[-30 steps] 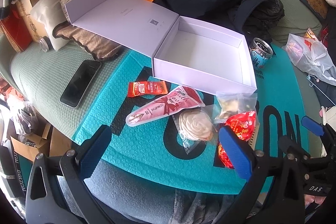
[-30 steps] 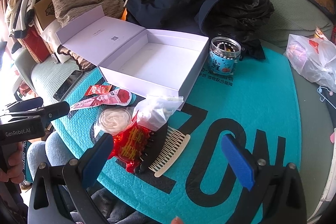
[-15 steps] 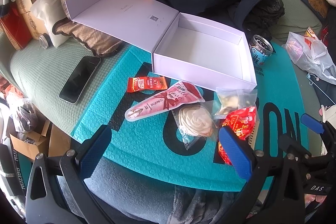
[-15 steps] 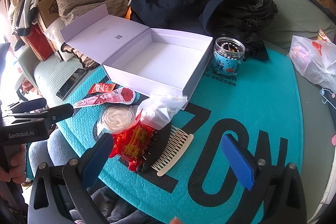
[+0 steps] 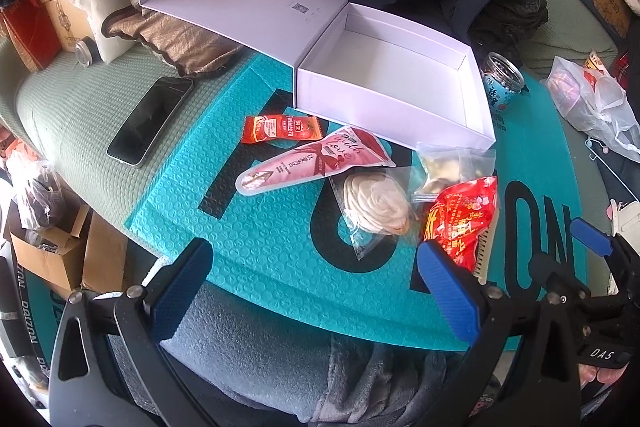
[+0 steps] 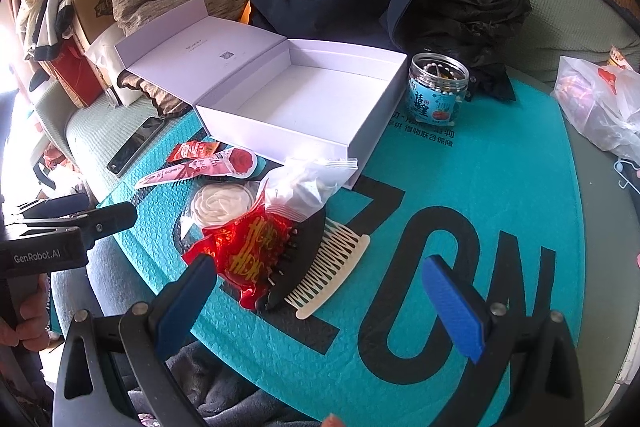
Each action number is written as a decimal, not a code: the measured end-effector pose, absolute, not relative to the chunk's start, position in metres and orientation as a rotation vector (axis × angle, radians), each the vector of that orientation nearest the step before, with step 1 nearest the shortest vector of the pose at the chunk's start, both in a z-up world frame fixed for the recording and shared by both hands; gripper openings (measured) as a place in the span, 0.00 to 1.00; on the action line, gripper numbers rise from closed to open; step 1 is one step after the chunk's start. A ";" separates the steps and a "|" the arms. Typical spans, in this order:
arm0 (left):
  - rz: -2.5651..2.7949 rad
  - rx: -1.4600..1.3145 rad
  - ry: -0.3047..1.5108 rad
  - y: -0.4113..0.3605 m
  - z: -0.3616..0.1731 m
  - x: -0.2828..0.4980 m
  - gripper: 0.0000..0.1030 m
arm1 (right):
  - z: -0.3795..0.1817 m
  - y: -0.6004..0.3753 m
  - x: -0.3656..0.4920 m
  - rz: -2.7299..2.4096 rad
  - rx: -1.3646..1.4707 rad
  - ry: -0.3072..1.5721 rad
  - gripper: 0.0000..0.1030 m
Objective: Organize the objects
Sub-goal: 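Move both grippers toward the items beside the red packet on the mat, then grasp the black claw clip with the right gripper while the left gripper grasps the bagged white rose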
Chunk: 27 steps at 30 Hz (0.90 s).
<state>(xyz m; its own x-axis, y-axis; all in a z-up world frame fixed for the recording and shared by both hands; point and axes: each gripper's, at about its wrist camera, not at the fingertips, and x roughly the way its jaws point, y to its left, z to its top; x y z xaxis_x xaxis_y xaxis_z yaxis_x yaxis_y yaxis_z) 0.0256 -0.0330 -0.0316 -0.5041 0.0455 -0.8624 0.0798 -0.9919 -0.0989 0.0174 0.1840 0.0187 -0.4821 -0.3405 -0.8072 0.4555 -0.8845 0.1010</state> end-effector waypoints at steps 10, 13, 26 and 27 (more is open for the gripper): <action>-2.716 1.574 0.252 -0.030 -0.045 0.026 0.99 | -0.001 0.182 0.018 -2.324 1.246 0.197 0.97; -2.707 1.593 0.237 -0.026 -0.051 0.021 0.99 | -0.008 0.183 0.014 -2.318 1.265 0.194 0.94; -2.704 1.680 0.197 -0.003 -0.084 -0.014 0.96 | -0.034 0.182 -0.004 -2.218 1.312 0.135 0.65; -2.704 1.689 0.187 -0.001 -0.086 -0.018 0.96 | -0.035 0.181 -0.005 -2.208 1.310 0.135 0.64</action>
<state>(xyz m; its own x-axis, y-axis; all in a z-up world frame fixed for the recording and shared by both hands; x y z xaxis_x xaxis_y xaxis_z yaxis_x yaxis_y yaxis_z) -0.0177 -0.0006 -0.0863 -0.4397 0.1057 -0.8919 0.0182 -0.9918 -0.1265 -0.0046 0.1806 -0.0352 -0.3632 -0.4144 -0.8345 0.5132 -0.8365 0.1920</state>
